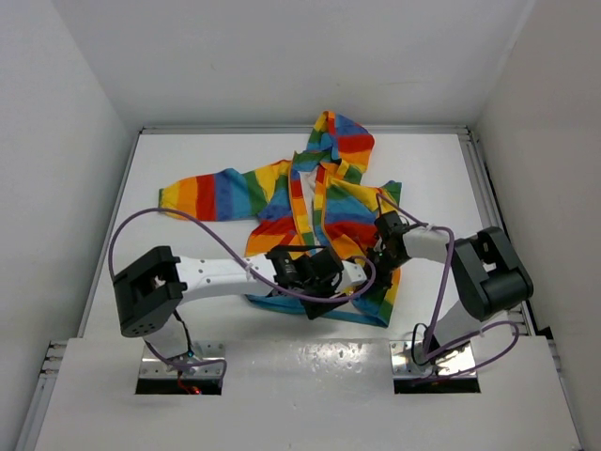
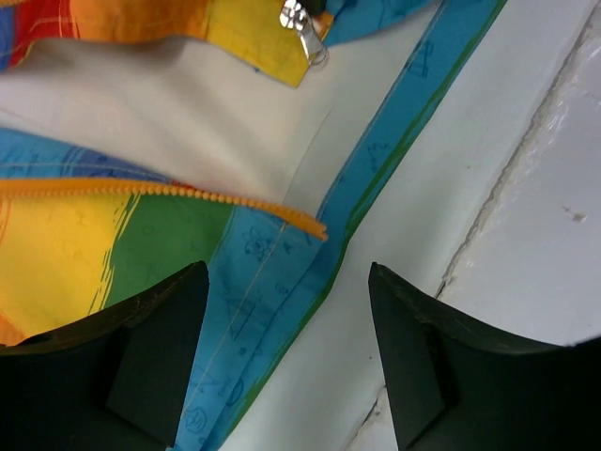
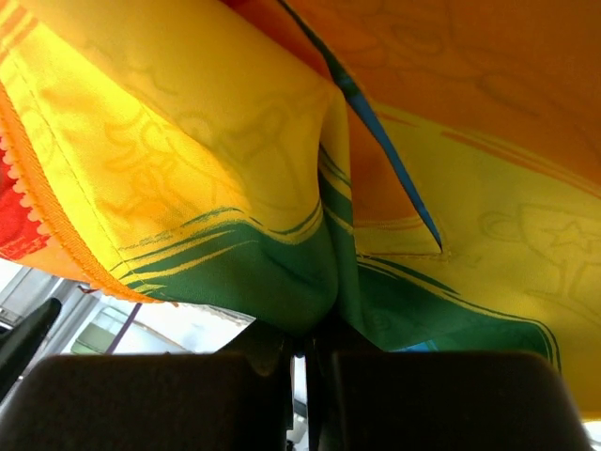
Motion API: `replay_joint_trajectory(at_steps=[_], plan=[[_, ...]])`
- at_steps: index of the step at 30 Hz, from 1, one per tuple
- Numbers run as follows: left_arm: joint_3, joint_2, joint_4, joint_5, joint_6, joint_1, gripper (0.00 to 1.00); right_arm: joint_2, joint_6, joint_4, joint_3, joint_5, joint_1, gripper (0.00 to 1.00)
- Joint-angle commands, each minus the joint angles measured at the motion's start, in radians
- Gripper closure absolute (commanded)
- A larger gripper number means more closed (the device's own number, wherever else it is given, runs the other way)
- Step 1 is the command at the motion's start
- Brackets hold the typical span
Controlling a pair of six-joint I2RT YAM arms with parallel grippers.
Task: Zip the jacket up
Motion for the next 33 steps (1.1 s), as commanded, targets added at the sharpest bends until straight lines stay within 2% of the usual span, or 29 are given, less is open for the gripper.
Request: replay_joint_trajectory(at_steps=[1, 11, 15, 16, 20, 21, 25, 33], plan=[[0.042, 0.012, 0.048, 0.004, -0.025, -0.022, 0.26, 0.021, 0.007, -0.021, 0.048, 0.019, -0.003, 1.00], [0.060, 0.124, 0.057, -0.043, -0.047, -0.040, 0.22, 0.023, 0.007, -0.038, 0.059, 0.010, -0.018, 1.00], [0.060, 0.139, 0.057, -0.085, -0.047, -0.013, 0.28, 0.027, 0.001, -0.048, 0.063, 0.016, -0.018, 1.00], [0.051, 0.127, 0.046, -0.085, -0.047, -0.013, 0.31, 0.030, -0.004, -0.053, 0.066, 0.016, -0.020, 1.00], [0.029, 0.068, 0.013, -0.085, 0.016, 0.030, 0.53, 0.021, -0.015, -0.067, 0.065, 0.024, -0.020, 1.00], [0.007, 0.052, 0.003, -0.069, 0.040, 0.045, 0.66, 0.021, -0.018, -0.074, 0.063, 0.032, -0.021, 1.00], [-0.024, -0.041, -0.040, -0.112, 0.120, 0.088, 0.99, -0.005, -0.031, -0.076, 0.048, 0.042, -0.029, 1.00], [-0.061, -0.268, -0.136, -0.282, 0.320, 0.145, 1.00, -0.039, -0.064, -0.076, 0.027, 0.039, -0.047, 1.00]])
